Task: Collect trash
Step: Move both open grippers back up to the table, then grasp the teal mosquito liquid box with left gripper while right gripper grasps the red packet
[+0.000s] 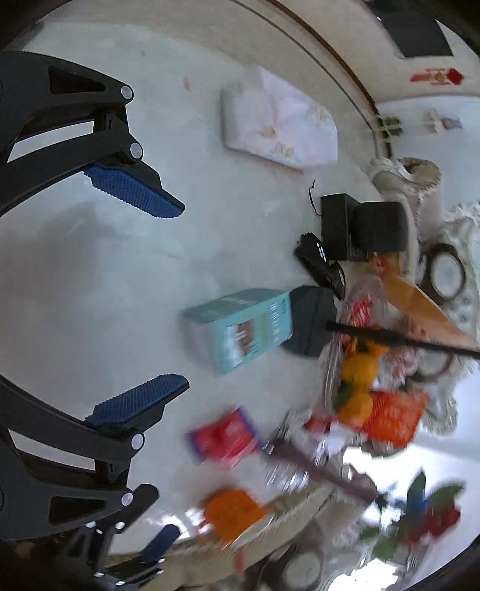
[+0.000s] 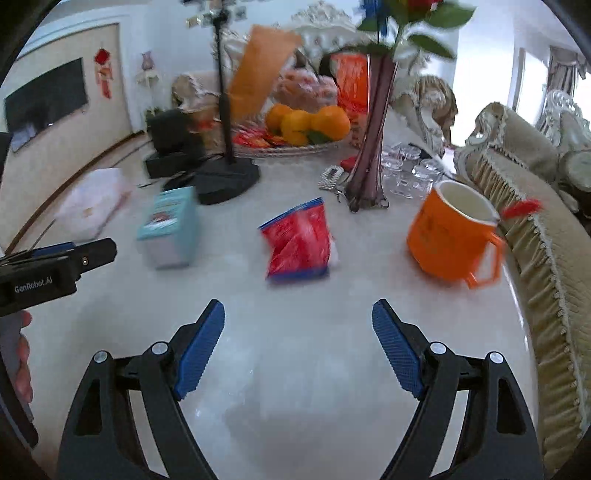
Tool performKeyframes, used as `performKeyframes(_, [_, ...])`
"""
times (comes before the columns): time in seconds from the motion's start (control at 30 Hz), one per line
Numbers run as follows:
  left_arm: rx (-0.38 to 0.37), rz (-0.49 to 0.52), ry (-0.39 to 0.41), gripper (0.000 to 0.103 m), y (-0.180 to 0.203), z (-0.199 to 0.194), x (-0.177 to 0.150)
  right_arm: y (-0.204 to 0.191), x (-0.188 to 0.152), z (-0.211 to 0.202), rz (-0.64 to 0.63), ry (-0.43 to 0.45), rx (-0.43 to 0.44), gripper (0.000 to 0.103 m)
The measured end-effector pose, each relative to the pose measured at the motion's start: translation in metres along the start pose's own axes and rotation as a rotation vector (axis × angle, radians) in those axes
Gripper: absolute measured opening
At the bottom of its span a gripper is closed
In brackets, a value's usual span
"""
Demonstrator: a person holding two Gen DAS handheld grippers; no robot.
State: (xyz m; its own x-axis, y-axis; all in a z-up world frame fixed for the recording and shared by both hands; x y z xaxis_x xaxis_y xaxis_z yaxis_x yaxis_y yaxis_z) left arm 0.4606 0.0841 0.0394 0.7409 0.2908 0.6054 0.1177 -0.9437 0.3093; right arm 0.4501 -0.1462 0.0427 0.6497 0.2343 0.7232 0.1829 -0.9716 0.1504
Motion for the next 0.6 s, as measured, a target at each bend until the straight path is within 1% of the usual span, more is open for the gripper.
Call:
performKeyframes(0.07, [0.006,-0.034,-0.027,0.084,-0.002,0.023,0.016,0.0,0.01,0.024,0.001,-0.031,0.004,0.078])
performKeyframes(0.13, [0.02,-0.041,-0.052,0.084,-0.002,0.043,0.029,-0.004,0.015,0.036,-0.002,-0.043,0.005,0.078])
performKeyframes(0.27, [-0.009,-0.061,-0.07,0.084,0.001,0.061,0.045,-0.011,0.031,0.062,-0.012,-0.055,0.018,0.078])
performKeyframes(0.3, [-0.006,-0.065,-0.07,0.084,0.003,0.065,0.049,-0.013,0.035,0.07,-0.018,-0.071,0.006,0.078])
performKeyframes(0.43, [0.035,-0.047,-0.116,0.084,0.006,0.087,0.055,-0.02,0.043,0.087,-0.035,-0.104,-0.019,0.078])
performKeyframes(0.47, [0.038,-0.036,-0.134,0.084,0.006,0.093,0.054,-0.021,0.043,0.091,-0.037,-0.118,-0.025,0.078])
performKeyframes(0.53, [0.012,-0.005,-0.157,0.084,0.007,0.102,0.052,-0.022,0.042,0.096,-0.031,-0.151,-0.007,0.075])
performKeyframes(0.57, [0.004,0.009,-0.165,0.082,0.007,0.107,0.051,-0.023,0.04,0.099,-0.032,-0.168,0.0,0.074])
performKeyframes(0.6, [-0.013,0.025,-0.172,0.071,0.006,0.11,0.049,-0.024,0.039,0.096,-0.037,-0.153,0.005,0.063])
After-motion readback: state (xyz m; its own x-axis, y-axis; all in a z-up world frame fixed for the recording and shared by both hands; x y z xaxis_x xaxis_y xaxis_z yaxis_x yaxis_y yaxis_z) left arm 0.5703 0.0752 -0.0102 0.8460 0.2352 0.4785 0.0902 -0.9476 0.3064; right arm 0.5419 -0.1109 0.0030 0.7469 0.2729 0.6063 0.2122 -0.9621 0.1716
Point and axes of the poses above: each gripper's, at about its wrist camera, not at the fingertips, and z roughly the way its jaws point, y to its right, x to its top, the point moved 2 cm from there along z, roughly the way its jaws point, and after that the axes turned 15 degrees about -x, right-handed, at the moved point
